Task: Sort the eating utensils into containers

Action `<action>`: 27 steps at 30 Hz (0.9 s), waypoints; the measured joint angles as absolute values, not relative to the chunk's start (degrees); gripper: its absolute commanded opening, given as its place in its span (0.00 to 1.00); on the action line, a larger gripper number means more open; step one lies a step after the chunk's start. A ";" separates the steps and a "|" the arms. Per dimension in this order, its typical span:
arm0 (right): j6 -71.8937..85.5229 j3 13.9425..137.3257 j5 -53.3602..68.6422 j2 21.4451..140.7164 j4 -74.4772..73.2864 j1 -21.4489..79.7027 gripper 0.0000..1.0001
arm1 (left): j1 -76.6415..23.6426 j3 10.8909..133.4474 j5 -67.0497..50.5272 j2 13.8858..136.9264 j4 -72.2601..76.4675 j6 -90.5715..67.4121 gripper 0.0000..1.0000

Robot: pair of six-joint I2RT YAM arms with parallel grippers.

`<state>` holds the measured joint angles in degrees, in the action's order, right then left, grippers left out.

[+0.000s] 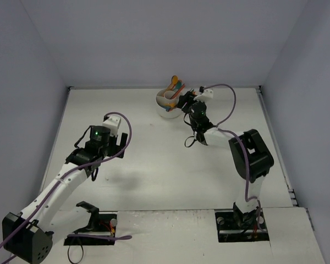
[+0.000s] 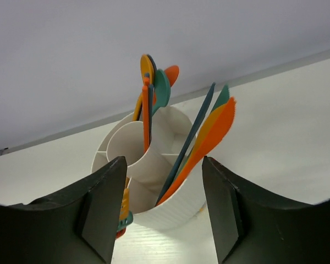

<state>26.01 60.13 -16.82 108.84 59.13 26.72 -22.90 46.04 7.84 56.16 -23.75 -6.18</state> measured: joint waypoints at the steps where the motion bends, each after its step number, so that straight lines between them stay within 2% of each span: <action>1: 25.50 59.20 -16.82 106.73 57.85 26.72 0.63 | -22.90 46.02 7.86 55.97 -23.77 -6.20 0.88; 5: 22.15 56.48 -17.05 95.64 51.21 26.68 0.78 | -22.87 46.00 8.58 54.13 -23.92 -6.51 0.88; 10: 16.98 55.75 -17.05 79.43 39.32 25.74 0.90 | -22.87 48.37 10.00 51.19 -26.34 -7.55 0.88; 12: 14.45 55.65 -16.94 73.54 34.25 24.62 1.00 | -22.87 50.69 10.65 50.32 -27.61 -7.90 0.89; 23: 5.62 52.62 -20.61 45.71 9.03 21.41 1.00 | -22.76 62.31 15.48 43.95 -31.97 -10.53 0.97; 27: 5.42 52.03 -21.32 38.36 2.71 21.41 1.00 | -22.76 65.00 17.00 42.22 -34.51 -10.46 0.97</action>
<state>5.42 52.03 -21.32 38.36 2.71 21.41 -22.76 65.00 17.00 42.22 -34.51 -10.46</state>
